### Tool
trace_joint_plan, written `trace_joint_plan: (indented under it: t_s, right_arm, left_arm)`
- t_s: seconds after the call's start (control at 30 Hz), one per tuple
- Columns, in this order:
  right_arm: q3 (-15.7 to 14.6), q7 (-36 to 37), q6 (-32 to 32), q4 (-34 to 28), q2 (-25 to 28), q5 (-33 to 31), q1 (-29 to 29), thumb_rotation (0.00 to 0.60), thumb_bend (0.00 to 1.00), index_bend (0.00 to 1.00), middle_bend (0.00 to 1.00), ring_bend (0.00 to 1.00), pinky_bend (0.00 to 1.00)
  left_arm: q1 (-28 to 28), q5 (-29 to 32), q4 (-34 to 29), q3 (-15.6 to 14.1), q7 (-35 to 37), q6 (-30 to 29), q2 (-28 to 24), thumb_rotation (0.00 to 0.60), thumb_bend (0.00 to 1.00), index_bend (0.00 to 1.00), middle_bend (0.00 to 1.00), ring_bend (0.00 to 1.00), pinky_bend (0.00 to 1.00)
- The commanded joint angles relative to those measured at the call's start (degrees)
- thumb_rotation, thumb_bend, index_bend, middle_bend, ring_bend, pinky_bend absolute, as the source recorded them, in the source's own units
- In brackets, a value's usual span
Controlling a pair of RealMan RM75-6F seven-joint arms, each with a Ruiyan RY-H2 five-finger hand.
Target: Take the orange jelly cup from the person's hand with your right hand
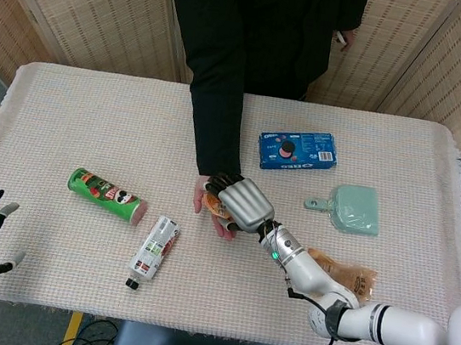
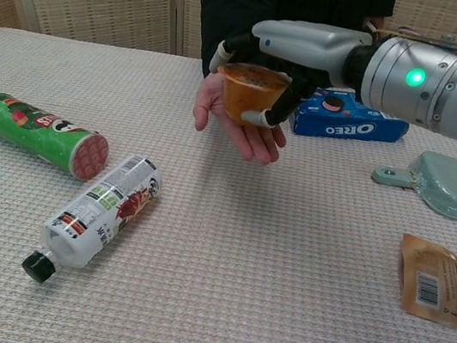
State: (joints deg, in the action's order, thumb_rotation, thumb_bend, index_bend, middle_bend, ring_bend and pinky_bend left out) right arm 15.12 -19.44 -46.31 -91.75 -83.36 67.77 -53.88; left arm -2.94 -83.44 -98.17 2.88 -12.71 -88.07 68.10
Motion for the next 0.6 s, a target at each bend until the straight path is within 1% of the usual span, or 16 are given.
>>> trace_joint_plan:
  t_s: [0.03,0.23,0.37,0.5,0.6]
  right_arm:
    - [-0.8,3.1,-3.0,-1.0,1.4,3.0,1.9,0.600,0.62,0.29,0.28,0.25,0.55]
    - [-2.8,6.5,-8.2,-3.9,6.7,7.3,6.4,0.600,0.62,0.30,0.30,0.26,0.55]
    - [-4.5,7.9,-10.9,-4.6,10.3,8.4,9.6,0.600,0.61,0.30,0.30,0.26,0.55]
    - [-6.7,9.2,-10.8,-2.8,12.5,7.6,12.0,0.600,0.60,0.30,0.30,0.26,0.55]
    - [-7.8,10.7,-9.3,0.3,12.2,6.5,12.8,0.600,0.60,0.30,0.30,0.26,0.55]
  left_arm:
    - [0.0,0.0,0.1,0.1,0.1,0.0,0.0,0.600,0.22,0.19,0.03,0.05,0.20]
    - [-0.2,-0.4,0.1,0.0,0.1,0.2,0.0,0.600,0.22,0.19,0.03,0.05,0.20]
    - [-0.2,-0.8,-0.3,0.0,-0.2,0.0,0.0,0.600,0.22,0.19,0.03,0.05,0.20]
    - [-0.3,-1.2,-0.7,-0.1,-0.8,-0.2,0.1,0.600,0.22,0.19,0.03,0.05,0.20]
    - [-0.4,-1.4,-1.1,-0.1,-1.3,0.0,0.4,0.600,0.22,0.19,0.03,0.05,0.20]
